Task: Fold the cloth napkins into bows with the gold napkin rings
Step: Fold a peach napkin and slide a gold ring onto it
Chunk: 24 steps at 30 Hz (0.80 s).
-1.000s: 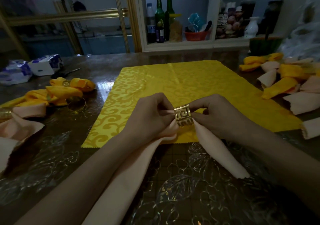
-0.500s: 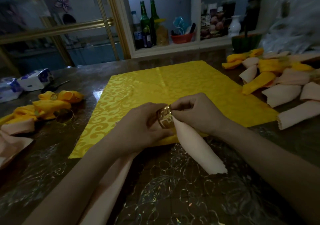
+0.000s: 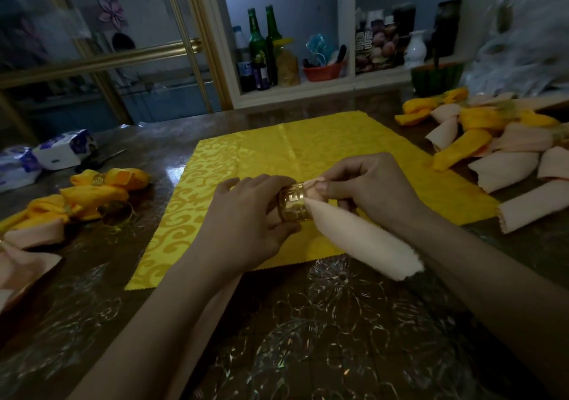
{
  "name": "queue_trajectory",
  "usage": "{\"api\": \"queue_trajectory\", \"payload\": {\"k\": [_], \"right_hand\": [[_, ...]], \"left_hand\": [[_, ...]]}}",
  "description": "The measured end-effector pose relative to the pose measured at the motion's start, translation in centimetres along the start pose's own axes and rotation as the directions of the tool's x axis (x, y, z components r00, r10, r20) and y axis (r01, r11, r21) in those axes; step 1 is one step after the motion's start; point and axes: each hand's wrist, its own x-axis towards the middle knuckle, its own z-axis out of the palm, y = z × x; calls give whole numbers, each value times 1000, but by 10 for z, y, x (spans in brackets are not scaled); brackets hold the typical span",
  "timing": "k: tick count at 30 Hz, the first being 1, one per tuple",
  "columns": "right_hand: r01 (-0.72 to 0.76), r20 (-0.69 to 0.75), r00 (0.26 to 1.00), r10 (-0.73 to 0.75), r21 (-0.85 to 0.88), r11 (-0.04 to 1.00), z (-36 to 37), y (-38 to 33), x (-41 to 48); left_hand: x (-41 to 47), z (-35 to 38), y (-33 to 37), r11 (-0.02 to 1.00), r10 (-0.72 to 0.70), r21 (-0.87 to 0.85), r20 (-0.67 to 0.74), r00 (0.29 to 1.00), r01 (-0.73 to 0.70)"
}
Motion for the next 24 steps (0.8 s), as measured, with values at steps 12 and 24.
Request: {"api": "queue_trajectory", "payload": {"k": [12, 24], "right_hand": [[-354, 250, 912, 326, 74, 932, -8, 10, 4], [-386, 252, 923, 292, 609, 693, 3, -6, 0]], "left_hand": [[-3, -1, -19, 998, 43, 48, -184, 982, -35], [-9, -19, 19, 362, -517, -858, 141, 844, 365]]}}
